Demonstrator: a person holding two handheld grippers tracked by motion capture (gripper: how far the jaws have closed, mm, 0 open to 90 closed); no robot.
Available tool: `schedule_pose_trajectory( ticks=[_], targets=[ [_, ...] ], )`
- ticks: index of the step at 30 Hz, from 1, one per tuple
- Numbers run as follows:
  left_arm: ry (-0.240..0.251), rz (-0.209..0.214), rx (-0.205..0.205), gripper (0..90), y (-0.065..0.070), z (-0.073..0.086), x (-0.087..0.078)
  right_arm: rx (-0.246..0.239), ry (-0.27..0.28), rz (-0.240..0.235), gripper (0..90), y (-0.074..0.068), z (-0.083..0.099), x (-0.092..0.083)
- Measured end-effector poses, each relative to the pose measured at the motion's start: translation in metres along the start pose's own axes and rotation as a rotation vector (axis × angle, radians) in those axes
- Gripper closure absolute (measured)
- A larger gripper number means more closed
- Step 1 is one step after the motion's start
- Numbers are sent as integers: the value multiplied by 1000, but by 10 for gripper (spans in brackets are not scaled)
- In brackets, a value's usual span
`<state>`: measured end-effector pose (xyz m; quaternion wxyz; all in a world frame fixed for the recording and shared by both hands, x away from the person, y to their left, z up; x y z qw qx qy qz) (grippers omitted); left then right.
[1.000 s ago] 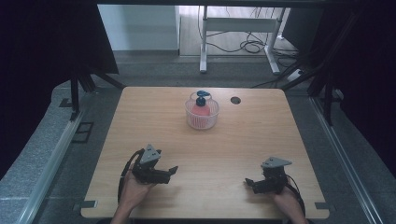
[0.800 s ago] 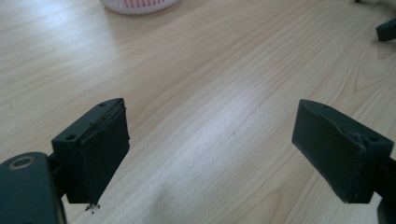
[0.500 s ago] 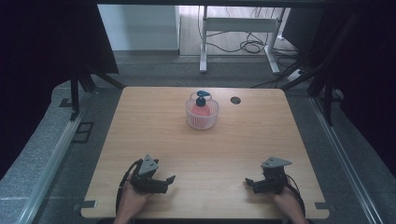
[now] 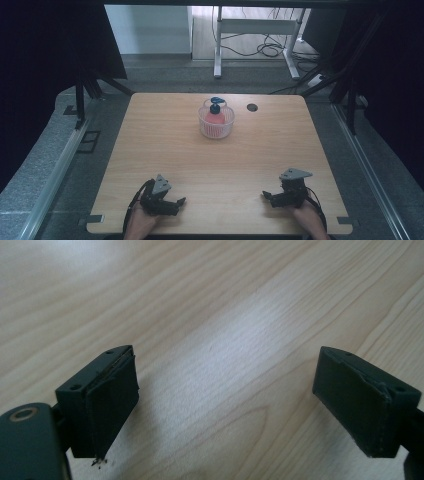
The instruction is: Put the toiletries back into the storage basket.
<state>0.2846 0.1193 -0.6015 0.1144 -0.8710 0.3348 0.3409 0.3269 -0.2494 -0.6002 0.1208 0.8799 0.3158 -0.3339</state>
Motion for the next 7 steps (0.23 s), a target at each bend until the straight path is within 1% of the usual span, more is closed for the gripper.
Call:
schedule_pose_trajectory(
  ticks=[7],
  targets=[
    [-5, 4, -3, 107, 0, 0, 0, 0, 0, 1, 0, 0, 0, 0]
  ],
)
Point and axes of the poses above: each handheld gripper's, and its own axes: x roughly forward along the jaws, z roughly out of its underside, y roughly to its right, the point moved 8 cm from there along x, roughly forward along the jaws, and after that the axes turned 4 degrees about y, right-handed, at the moved point
